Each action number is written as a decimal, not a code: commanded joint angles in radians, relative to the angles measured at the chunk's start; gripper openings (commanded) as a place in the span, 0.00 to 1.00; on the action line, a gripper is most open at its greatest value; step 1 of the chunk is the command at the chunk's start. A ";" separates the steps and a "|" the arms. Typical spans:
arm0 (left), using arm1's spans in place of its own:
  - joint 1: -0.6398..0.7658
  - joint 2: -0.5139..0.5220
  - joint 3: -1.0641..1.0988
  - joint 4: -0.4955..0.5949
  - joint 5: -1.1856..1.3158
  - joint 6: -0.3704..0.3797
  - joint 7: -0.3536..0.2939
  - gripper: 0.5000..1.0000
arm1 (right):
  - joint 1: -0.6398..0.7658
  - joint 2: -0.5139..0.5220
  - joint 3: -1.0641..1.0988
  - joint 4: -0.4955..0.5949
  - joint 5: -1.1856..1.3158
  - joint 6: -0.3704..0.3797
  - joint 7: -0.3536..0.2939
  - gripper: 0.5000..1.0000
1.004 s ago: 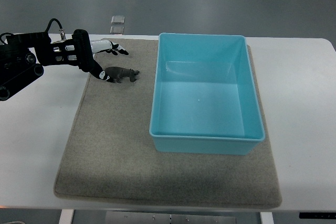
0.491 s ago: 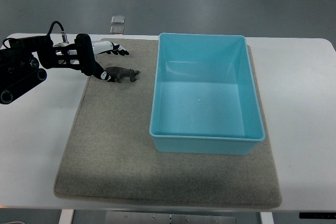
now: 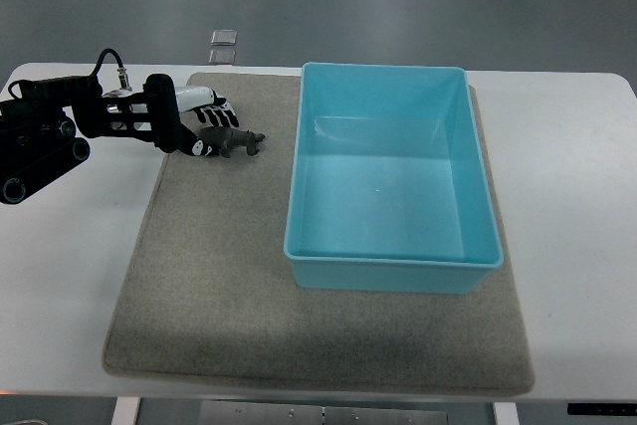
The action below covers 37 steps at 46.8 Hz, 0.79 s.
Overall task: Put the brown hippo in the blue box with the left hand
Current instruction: 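Close the left hand fingers around the brown hippo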
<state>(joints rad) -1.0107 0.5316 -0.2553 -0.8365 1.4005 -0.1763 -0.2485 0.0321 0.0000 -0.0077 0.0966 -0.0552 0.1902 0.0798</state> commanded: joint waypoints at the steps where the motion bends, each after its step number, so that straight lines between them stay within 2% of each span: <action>1: -0.002 0.001 0.002 0.001 0.003 0.000 0.000 0.26 | 0.000 0.000 0.000 0.000 0.000 0.000 0.000 0.87; 6: -0.003 0.001 0.002 0.001 0.011 0.000 0.000 0.19 | 0.000 0.000 0.000 0.000 0.000 0.000 0.000 0.87; 31: -0.006 0.001 0.002 0.000 0.009 0.003 0.000 0.19 | 0.000 0.000 0.000 0.000 0.000 0.000 0.000 0.87; 32: -0.006 0.001 0.001 -0.001 0.009 0.003 0.000 0.17 | 0.000 0.000 0.000 0.000 0.000 0.000 0.000 0.87; 34: -0.005 0.001 0.002 -0.001 0.009 0.003 0.000 0.03 | 0.000 0.000 0.000 0.000 0.000 0.000 0.000 0.87; 35: -0.005 0.001 0.002 -0.001 0.009 0.003 0.000 0.00 | 0.000 0.000 0.000 0.000 0.000 0.000 0.000 0.87; 37: -0.005 0.001 0.002 -0.001 0.009 0.003 0.000 0.00 | 0.000 0.000 0.000 0.000 0.000 0.000 0.000 0.87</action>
<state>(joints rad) -1.0160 0.5324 -0.2531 -0.8373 1.4097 -0.1732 -0.2486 0.0324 0.0000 -0.0077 0.0966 -0.0552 0.1902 0.0798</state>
